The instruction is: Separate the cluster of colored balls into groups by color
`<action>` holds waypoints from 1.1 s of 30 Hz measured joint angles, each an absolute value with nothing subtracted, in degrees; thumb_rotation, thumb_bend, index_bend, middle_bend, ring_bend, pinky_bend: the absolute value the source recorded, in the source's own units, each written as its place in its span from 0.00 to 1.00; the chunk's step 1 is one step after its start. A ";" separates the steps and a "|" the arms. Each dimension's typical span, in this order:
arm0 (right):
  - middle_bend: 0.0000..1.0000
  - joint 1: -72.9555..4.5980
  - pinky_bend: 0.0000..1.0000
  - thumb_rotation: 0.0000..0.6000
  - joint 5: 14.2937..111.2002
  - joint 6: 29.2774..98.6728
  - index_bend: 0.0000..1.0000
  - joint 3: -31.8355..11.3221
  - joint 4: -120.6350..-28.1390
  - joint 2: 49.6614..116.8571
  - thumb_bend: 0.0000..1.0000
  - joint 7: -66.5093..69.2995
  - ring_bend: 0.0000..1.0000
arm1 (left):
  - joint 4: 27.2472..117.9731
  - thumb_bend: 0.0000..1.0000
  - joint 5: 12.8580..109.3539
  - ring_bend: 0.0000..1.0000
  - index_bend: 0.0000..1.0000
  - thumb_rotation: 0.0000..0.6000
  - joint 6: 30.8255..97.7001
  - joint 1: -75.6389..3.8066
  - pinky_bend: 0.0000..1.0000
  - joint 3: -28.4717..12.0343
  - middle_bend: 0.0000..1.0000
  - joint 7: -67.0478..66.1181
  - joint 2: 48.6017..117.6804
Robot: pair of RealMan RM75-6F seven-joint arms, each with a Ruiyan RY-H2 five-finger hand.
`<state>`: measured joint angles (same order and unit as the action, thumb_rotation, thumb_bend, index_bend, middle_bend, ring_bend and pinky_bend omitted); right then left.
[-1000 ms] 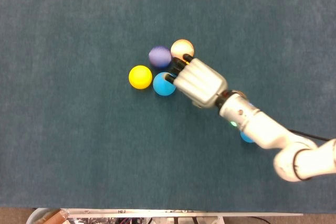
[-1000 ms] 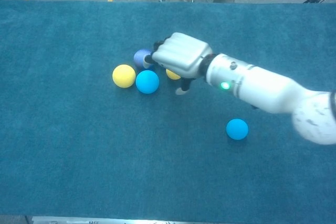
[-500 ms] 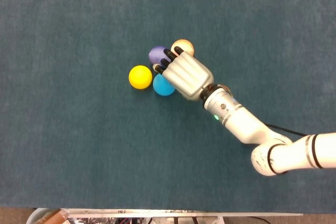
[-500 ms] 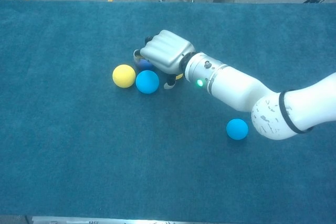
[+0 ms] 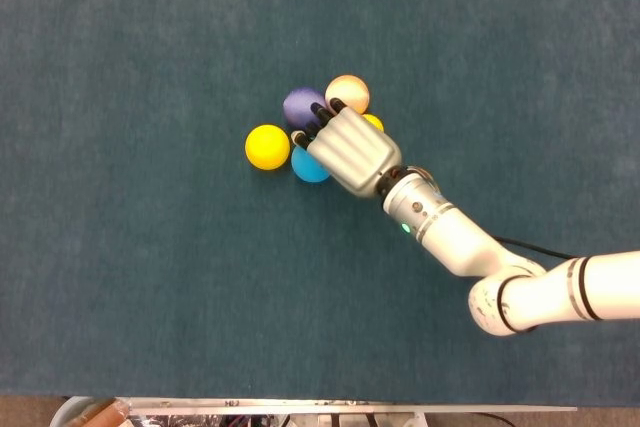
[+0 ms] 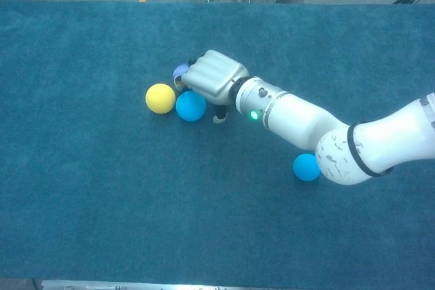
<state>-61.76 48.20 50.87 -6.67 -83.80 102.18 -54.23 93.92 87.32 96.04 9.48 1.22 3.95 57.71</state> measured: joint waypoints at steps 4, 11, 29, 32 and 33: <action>0.38 -62.19 0.26 1.00 47.73 51.05 0.26 -6.44 -83.21 102.72 0.00 -54.44 0.16 | 93.69 0.34 87.19 0.24 0.27 1.00 95.91 9.49 0.20 1.17 0.27 4.19 57.77; 0.39 -62.76 0.26 1.00 46.97 51.23 0.30 -5.88 -82.45 103.29 0.01 -54.76 0.16 | 93.44 0.34 87.00 0.24 0.27 1.00 95.68 9.51 0.20 1.13 0.27 4.53 57.81; 0.39 -60.44 0.26 1.00 52.26 52.90 0.30 0.40 -92.84 95.04 0.01 -53.90 0.17 | 93.12 0.34 87.38 0.24 0.27 1.00 94.92 8.97 0.20 1.00 0.27 4.54 58.19; 0.39 -60.49 0.26 1.00 52.46 52.84 0.30 0.30 -92.56 95.36 0.01 -53.76 0.17 | 93.46 0.34 87.65 0.24 0.27 1.00 95.22 9.00 0.20 1.02 0.27 4.17 58.10; 0.39 -60.60 0.26 1.00 52.44 52.69 0.30 0.14 -92.27 95.59 0.01 -53.66 0.17 | 93.59 0.34 87.62 0.24 0.27 1.00 95.39 9.12 0.20 1.04 0.27 4.06 58.02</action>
